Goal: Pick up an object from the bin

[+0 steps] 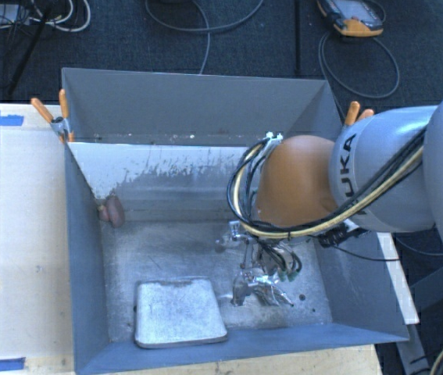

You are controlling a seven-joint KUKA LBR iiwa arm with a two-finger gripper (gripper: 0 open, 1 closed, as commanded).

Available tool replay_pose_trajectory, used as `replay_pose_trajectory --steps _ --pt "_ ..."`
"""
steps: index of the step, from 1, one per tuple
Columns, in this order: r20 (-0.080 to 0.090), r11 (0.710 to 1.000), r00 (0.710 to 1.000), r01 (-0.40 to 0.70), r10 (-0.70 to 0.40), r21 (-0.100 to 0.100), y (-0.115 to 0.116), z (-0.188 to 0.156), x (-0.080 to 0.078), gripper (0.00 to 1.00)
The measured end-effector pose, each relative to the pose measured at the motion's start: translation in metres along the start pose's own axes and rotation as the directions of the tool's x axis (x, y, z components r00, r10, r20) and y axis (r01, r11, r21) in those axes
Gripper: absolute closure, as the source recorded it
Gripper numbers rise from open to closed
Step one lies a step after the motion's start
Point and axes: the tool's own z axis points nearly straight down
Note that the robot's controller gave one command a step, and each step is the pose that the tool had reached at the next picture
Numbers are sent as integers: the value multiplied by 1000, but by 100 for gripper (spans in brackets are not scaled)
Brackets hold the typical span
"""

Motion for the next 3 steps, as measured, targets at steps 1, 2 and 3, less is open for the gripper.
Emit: replay_pose_trajectory --steps 1,2,3 --pt "10 997 996 -83 83 -2 -66 43 40 0" --pt "9 997 997 -81 81 -2 -64 40 38 100" --pt "17 999 999 -44 44 0 -68 -117 22 100"
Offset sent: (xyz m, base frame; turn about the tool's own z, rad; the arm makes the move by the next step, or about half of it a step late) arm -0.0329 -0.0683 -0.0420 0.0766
